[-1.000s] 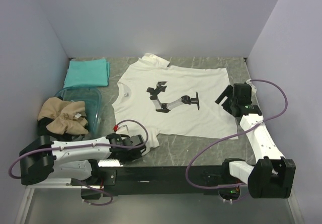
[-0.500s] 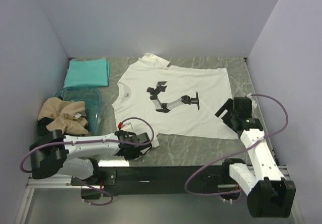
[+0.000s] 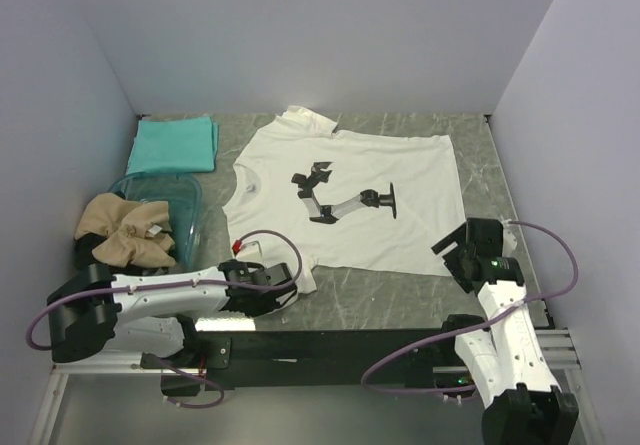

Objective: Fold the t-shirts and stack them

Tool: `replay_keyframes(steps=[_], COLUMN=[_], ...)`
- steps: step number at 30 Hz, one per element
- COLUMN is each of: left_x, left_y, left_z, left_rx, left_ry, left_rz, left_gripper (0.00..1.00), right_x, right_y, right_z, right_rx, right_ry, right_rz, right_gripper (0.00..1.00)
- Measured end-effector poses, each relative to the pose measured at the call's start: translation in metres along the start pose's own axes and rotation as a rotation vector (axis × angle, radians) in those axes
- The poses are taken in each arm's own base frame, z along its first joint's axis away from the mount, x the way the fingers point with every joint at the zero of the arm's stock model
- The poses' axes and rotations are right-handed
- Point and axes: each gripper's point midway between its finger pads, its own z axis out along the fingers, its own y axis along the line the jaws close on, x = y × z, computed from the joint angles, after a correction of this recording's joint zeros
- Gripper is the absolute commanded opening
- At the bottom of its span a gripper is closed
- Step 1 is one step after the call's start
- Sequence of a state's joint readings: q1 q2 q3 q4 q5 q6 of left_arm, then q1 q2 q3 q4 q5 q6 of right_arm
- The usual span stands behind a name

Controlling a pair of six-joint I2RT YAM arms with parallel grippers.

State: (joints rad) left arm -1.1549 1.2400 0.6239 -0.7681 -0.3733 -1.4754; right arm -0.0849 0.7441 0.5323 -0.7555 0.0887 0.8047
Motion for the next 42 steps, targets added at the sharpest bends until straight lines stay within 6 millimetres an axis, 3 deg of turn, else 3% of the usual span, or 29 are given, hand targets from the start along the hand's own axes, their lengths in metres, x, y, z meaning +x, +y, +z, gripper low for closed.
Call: replay_keyframes(steps=[9, 15, 18, 19, 22, 28, 37, 42], left_x=[-0.013, -0.019, -0.02, -0.021, -0.025, -0.035, -0.064, -0.089], left_y=[-0.001, 0.001, 0.001, 0.001, 0.003, 0.0, -0.016, -0.032], left_z=[-0.011, -0.014, -0.014, -0.014, -0.013, -0.016, -0.029, -0.042], left_rx=[0.078, 0.1, 0.1, 0.099, 0.09, 0.074, 0.121, 0.171], left_ry=[-0.055, -0.08, -0.087, -0.091, -0.109, -0.14, -0.197, -0.248], left_rz=[-0.039, -0.054, -0.056, -0.056, -0.058, -0.066, -0.083, -0.096], left_gripper=[0.01, 0.01, 0.01, 0.01, 0.01, 0.01, 0.01, 0.01], right_x=[0.036, 0.027, 0.021, 0.019, 0.019, 0.02, 0.018, 0.001], right_y=[-0.026, -0.018, -0.015, -0.013, -0.015, -0.02, -0.021, -0.008], right_z=[0.035, 0.048, 0.052, 0.053, 0.056, 0.059, 0.056, 0.044], right_rx=[0.118, 0.105, 0.091, 0.086, 0.087, 0.105, 0.1, 0.045], right_ry=[0.15, 0.129, 0.109, 0.103, 0.097, 0.093, 0.086, 0.039], right_rz=[0.06, 0.076, 0.081, 0.083, 0.079, 0.072, 0.031, -0.022], right_gripper=[0.84, 0.72, 0.61, 0.49, 0.28, 0.01, 0.0, 0.0])
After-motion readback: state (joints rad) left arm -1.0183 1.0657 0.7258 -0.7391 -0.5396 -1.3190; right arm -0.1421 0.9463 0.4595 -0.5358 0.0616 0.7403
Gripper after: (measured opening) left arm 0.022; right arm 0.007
